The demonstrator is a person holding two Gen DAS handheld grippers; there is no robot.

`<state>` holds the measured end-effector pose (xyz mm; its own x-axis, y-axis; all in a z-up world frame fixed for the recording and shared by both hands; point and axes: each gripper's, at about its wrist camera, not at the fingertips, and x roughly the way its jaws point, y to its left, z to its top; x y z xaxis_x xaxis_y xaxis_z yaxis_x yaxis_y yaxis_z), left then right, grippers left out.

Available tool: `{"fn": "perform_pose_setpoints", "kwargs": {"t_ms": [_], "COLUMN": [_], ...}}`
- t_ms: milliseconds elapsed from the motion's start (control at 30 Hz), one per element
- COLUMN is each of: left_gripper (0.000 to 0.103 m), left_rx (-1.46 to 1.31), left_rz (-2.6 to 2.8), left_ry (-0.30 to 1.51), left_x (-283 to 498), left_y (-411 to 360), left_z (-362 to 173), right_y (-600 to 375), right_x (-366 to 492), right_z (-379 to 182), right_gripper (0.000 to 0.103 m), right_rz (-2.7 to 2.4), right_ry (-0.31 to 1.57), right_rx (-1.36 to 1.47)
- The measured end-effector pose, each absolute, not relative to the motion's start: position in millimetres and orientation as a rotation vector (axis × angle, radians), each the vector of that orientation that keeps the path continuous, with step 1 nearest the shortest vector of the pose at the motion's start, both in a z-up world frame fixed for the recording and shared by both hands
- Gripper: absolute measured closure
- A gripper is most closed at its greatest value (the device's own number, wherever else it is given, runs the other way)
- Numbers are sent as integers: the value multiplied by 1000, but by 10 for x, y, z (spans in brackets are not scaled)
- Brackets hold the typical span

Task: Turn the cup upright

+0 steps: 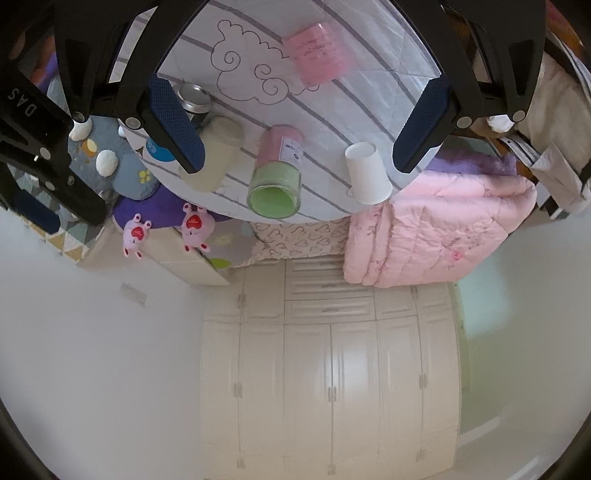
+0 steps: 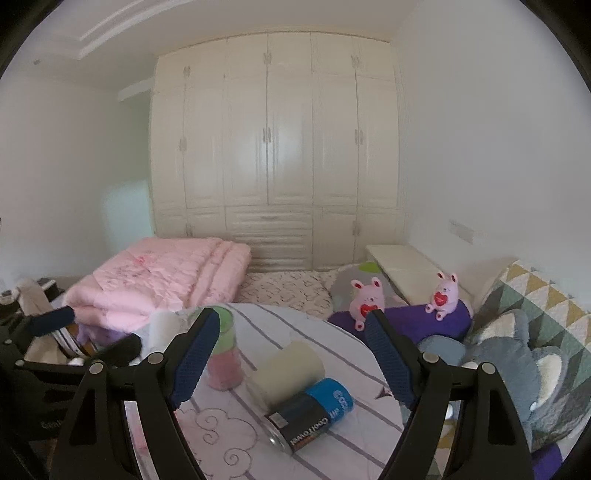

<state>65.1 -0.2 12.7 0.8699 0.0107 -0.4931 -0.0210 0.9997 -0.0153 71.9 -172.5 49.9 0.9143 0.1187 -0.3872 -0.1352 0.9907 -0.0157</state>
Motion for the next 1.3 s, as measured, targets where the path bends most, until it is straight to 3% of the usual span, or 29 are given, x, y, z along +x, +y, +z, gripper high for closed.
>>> {"fn": "perform_pose_setpoints", "kwargs": {"t_ms": [1300], "left_gripper": [0], "left_rx": [52], "left_rz": [26], "left_ry": [435], "left_x": [660], "left_y": [-149], "left_z": [178], "right_y": [-1794], "right_x": [865], "right_z": [388], "right_gripper": [21], "right_rz": [116], "right_ry": [454], "right_rx": [-30]}}
